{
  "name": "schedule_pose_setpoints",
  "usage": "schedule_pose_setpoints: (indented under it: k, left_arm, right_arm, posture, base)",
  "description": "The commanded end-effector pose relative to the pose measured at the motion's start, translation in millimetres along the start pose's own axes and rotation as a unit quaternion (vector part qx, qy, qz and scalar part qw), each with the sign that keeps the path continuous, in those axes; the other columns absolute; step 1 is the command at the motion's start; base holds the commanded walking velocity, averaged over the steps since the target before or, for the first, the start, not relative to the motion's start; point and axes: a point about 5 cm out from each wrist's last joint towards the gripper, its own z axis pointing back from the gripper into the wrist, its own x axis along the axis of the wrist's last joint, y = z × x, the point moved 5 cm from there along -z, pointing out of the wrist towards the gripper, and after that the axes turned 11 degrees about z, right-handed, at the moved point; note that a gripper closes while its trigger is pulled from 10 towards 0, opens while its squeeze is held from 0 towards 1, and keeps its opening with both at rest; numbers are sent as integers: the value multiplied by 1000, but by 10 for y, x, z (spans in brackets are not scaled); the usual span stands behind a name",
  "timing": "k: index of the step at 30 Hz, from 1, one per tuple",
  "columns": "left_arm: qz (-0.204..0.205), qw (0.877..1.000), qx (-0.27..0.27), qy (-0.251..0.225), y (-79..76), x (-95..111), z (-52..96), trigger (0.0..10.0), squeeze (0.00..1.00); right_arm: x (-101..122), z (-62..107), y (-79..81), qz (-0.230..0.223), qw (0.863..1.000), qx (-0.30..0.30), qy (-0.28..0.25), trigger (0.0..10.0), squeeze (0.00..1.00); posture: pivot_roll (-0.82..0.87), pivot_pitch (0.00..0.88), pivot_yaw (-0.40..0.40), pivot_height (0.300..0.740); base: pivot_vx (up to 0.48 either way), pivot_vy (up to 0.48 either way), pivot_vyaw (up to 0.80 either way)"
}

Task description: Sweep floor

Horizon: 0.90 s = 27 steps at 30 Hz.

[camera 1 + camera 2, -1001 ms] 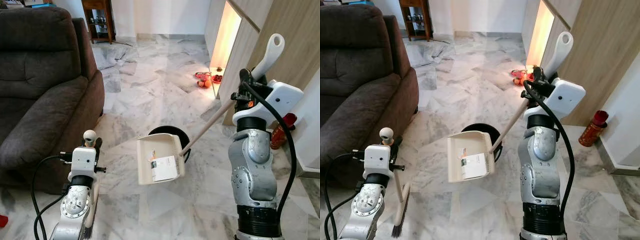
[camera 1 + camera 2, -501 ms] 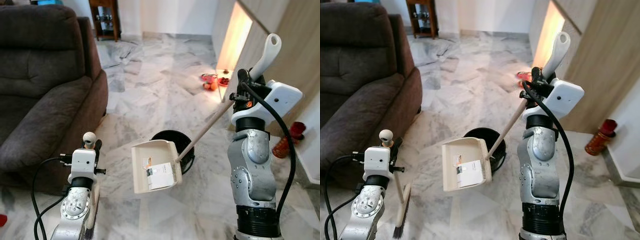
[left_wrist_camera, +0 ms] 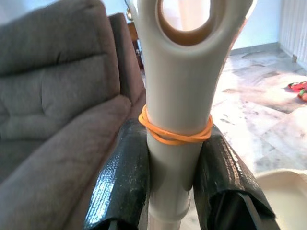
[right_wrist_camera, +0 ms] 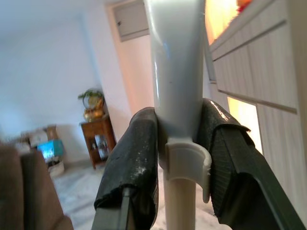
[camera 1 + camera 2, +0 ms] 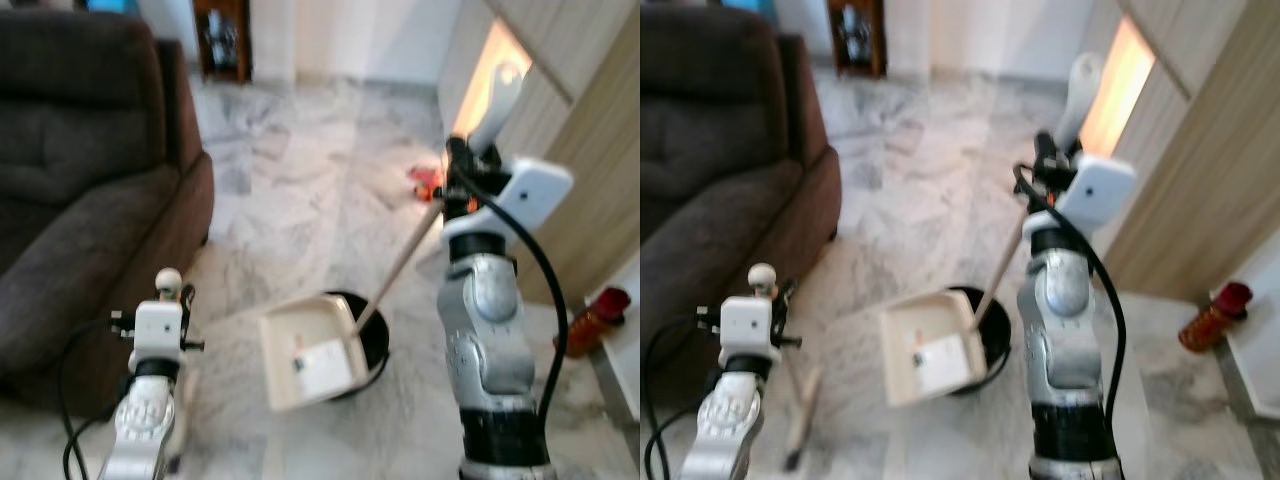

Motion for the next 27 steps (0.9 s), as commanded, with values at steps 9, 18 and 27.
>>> schedule_pose_setpoints:
  k: [9, 18, 27]
  left_arm:
    - [8, 1000, -6, -26, -78, 113, -33, 10000, 0]
    - [8, 1000, -5, -28, -73, 122, -36, 10000, 0]
    - [14, 999, -9, -28, -105, 126, -22, 10000, 0]
  right_arm:
    - [159, -23, -93, -8, 999, -17, -33, 10000, 0]
    - [173, -27, -94, -10, 999, -18, -36, 10000, 0]
    - [88, 1, -99, -6, 1000, -16, -26, 10000, 0]
  posture:
    - [88, 0, -8, 740]
    - [87, 0, -8, 740]
    - [91, 0, -11, 740]
  base:
    - [399, 0, 0]
    - [401, 0, 0]
    - [45, 0, 0]
